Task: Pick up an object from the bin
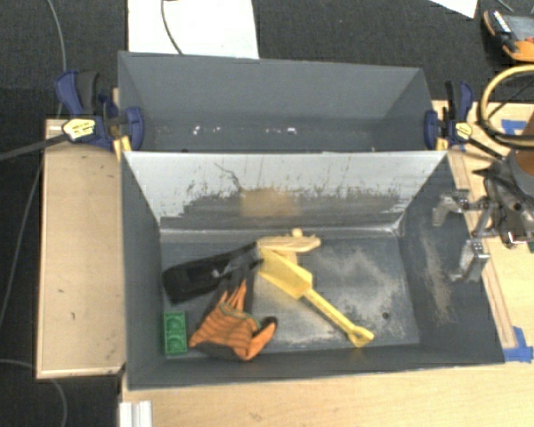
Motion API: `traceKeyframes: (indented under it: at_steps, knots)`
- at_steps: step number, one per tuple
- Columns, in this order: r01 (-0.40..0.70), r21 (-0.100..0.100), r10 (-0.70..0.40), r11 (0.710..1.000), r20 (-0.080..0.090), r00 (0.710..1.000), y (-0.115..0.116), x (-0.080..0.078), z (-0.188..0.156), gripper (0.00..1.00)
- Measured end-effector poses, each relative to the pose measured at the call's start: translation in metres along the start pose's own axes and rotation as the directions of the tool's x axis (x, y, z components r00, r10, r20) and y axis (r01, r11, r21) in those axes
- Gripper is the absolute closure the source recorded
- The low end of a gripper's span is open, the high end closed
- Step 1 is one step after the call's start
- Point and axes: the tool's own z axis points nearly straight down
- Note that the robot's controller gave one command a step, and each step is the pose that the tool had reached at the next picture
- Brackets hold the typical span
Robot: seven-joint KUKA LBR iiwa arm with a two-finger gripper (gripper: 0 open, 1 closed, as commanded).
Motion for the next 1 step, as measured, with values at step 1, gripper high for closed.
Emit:
traceKeyframes:
  at_steps: [1]
  knots:
    - [0.007, 0.002, -0.007, 1.000, 0.008, 1.000, 0.0010, -0.0015, -0.0045, 0.00]
